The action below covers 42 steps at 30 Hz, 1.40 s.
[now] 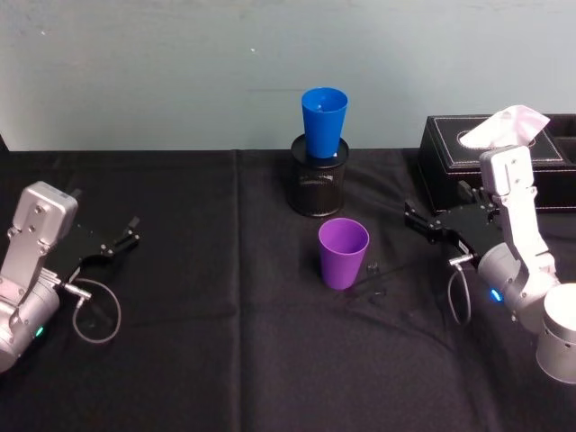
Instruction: Pick up one cup with a gripper and tap it against the other cup.
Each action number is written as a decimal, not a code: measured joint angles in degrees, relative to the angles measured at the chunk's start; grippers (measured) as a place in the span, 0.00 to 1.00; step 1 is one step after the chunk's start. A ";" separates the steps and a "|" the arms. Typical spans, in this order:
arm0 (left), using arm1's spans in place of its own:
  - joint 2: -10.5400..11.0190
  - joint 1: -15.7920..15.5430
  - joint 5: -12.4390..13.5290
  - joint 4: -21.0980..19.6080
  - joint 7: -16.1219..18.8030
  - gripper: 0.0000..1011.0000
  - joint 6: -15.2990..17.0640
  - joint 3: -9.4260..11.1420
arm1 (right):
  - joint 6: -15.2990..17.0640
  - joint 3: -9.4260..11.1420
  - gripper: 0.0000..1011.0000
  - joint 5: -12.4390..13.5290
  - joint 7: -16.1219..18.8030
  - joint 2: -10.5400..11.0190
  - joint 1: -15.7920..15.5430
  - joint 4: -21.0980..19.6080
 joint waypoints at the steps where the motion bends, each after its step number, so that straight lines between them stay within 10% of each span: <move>1: 0.00 0.00 0.00 0.00 0.00 0.99 0.00 0.00 | 0.22 0.21 0.99 0.00 0.28 0.02 -0.25 -0.14; 42: 0.00 0.00 0.00 0.00 0.00 0.99 0.00 0.00 | 0.16 0.08 0.99 0.00 0.37 0.07 -0.18 -0.19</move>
